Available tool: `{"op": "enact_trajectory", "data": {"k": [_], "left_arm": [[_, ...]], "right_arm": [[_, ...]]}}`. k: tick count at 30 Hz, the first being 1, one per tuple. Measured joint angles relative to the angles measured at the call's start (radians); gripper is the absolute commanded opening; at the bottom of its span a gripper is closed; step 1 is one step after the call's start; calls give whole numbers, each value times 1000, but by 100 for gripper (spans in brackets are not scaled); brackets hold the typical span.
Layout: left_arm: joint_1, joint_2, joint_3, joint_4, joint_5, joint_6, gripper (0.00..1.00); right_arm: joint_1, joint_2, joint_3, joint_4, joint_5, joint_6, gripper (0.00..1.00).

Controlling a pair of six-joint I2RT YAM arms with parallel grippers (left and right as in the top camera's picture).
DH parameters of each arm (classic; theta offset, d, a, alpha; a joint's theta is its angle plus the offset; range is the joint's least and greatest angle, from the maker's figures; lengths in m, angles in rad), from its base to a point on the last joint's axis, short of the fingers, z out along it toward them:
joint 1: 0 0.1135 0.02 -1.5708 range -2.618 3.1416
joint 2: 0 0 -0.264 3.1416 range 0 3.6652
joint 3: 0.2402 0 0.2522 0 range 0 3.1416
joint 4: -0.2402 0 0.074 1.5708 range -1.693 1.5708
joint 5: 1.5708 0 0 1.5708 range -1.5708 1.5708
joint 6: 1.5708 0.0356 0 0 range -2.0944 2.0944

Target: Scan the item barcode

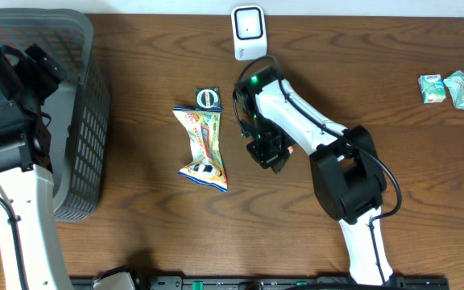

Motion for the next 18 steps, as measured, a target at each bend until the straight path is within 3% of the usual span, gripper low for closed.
{"op": "enact_trajectory", "data": {"k": [8, 12, 18], "left_arm": [[0, 0, 0, 0, 0, 0, 98], [0, 0, 0, 0, 0, 0, 98], [0, 0, 0, 0, 0, 0, 98]], "right_arm": [[-24, 0, -56, 144, 0, 21, 8], [-34, 0, -86, 198, 1, 25, 1], [-35, 0, -116, 275, 3, 40, 1]]}}
